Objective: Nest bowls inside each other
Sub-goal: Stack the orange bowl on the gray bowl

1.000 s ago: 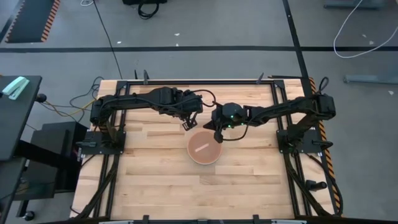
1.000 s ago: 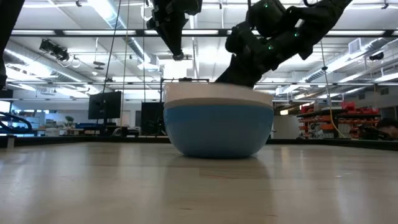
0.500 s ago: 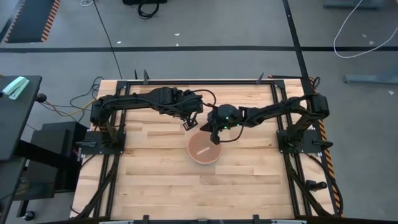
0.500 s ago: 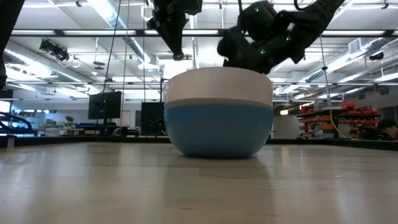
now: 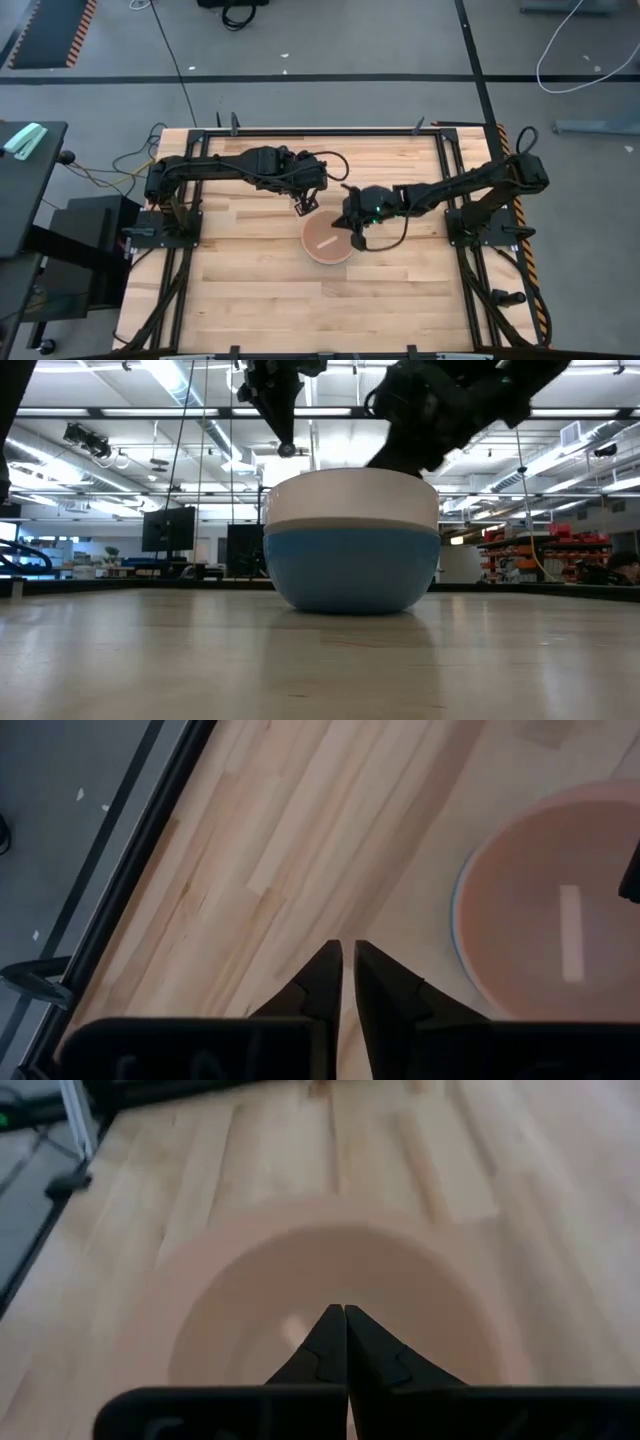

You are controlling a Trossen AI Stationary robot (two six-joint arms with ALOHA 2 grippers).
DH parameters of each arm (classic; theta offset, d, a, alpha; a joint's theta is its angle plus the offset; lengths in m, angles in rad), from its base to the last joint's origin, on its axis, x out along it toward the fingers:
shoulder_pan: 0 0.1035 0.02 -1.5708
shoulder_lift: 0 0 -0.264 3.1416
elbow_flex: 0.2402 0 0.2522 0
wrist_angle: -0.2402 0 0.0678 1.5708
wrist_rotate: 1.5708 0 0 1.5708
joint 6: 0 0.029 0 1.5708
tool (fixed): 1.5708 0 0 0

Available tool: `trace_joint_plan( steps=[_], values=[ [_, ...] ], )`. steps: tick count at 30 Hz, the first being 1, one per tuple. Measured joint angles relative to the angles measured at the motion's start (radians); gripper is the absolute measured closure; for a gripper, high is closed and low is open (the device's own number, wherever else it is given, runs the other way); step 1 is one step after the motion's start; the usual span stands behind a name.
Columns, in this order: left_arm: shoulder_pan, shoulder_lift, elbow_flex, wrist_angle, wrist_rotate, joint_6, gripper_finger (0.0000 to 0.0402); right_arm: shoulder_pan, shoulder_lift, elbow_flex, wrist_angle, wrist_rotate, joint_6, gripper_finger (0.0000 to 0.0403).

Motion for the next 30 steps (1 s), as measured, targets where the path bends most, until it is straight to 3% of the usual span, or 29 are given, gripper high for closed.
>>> trace_joint_plan(
  steps=[10, 30],
  values=[
    [-0.024, 0.0, 0.0, 0.01, -0.006, -0.003, 0.0377, 0.165, 0.002, -0.071, 0.02, 0.232, 0.075, 0.0403],
    [-0.02, 0.001, 0.0, 0.025, -0.007, -0.004, 0.0378, 0.222, 0.036, -0.091, 0.039, 0.319, 0.142, 0.0402]
  ],
)
